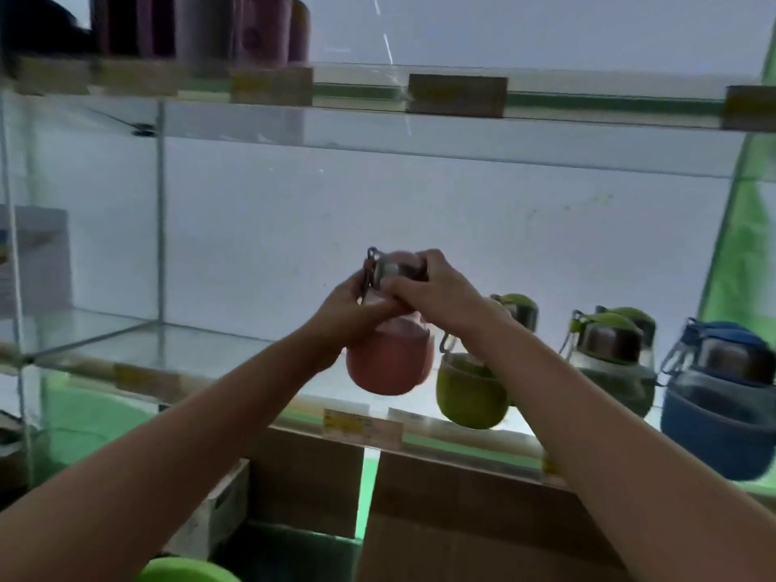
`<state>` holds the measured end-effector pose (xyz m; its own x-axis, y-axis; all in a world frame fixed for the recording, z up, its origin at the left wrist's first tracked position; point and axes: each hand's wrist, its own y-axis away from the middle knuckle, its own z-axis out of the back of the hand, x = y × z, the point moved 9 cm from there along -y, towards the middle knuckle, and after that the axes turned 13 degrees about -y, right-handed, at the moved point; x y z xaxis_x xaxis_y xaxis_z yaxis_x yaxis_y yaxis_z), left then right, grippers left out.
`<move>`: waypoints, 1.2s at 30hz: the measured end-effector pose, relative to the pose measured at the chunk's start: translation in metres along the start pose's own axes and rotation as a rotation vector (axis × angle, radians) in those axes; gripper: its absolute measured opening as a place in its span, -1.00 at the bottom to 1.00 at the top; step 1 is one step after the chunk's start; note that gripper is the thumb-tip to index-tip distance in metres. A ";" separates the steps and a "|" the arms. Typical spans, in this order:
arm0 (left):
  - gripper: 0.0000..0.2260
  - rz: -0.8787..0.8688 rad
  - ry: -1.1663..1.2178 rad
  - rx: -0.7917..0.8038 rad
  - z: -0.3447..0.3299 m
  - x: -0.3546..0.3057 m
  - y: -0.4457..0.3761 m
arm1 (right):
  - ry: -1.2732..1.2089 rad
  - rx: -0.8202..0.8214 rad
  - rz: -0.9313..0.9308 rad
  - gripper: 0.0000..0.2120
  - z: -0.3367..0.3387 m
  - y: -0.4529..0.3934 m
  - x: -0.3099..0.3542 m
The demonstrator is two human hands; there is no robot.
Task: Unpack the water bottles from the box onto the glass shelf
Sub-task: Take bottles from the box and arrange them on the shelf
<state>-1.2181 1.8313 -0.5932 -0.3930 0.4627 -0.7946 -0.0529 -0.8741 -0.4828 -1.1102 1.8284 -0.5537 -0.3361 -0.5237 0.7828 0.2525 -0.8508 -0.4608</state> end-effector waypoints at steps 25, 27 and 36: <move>0.08 0.272 -0.449 -0.087 0.021 0.047 -0.001 | 0.079 0.084 -0.036 -0.38 0.005 0.013 -0.028; 0.08 0.261 -0.511 -0.159 0.028 0.037 0.003 | 0.087 0.073 -0.017 -0.39 0.012 0.018 -0.025; -0.27 -0.106 -0.424 -0.306 -0.013 -0.061 0.008 | 0.067 -0.003 -0.013 -0.41 0.065 0.048 -0.024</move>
<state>-1.1826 1.7975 -0.5534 -0.7398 0.3906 -0.5478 0.1329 -0.7133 -0.6882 -1.0313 1.8026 -0.5674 -0.3994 -0.5139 0.7592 0.2450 -0.8578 -0.4518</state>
